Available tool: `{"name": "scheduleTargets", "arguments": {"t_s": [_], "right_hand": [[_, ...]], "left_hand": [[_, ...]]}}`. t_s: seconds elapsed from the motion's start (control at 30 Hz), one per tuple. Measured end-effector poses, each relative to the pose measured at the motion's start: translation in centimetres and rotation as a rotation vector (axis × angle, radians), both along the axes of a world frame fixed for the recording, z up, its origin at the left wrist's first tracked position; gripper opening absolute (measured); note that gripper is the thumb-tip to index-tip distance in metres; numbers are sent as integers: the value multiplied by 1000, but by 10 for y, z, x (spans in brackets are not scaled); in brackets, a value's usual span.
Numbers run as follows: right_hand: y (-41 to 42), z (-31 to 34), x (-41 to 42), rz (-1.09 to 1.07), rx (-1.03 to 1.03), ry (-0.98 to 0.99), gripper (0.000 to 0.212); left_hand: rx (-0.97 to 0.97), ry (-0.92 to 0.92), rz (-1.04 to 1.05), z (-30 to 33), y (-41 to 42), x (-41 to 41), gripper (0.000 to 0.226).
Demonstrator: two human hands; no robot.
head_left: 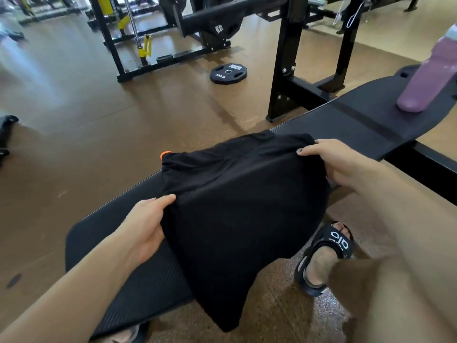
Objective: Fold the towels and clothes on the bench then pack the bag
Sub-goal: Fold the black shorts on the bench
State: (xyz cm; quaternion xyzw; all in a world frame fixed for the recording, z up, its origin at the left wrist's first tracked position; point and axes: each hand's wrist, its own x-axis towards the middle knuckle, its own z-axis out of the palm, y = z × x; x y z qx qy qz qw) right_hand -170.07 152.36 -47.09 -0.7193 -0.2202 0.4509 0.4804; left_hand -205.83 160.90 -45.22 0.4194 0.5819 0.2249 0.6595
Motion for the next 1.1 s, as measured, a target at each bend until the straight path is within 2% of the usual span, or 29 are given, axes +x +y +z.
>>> {"name": "scheduleTargets", "arguments": {"t_s": [0.07,0.17,0.33,0.4,0.5,0.63,0.67,0.73,0.8,0.83,0.97,1.03,1.1], "right_hand": [[-2,9,-13,17,54,25,26],[12,34,-34,117,86,83,11],[74,90,-65,155,111,33,3],[99,112,-74,106,150,6,10],[122,140,-81,70,317,-11,4],[117,152,-87,102,496,1,6],[112,145,-85,112,499,10,15],[95,121,-87,150,449,1,43],[72,83,-91,164,310,-83,81],[57,61,-95,161,225,-128,91],[-12,-7,-116,322,-194,-325,83],[-24,-17,-119,418,-267,-355,78],[-25,-15,-119,386,-246,-355,65]], "left_hand": [[48,23,44,14,14,-15,22],[141,62,113,37,41,-35,20],[293,65,240,87,90,-52,21],[378,60,293,108,112,-61,26],[504,23,291,136,131,-74,20],[644,-29,306,153,120,-92,16],[647,-36,302,149,111,-99,17],[618,12,247,121,93,-113,24],[574,154,157,75,61,-127,27],[532,211,111,48,42,-132,31],[301,362,-45,-40,-35,-155,22],[265,387,-64,-57,-53,-162,19],[245,410,-20,-55,-57,-165,25]]}}
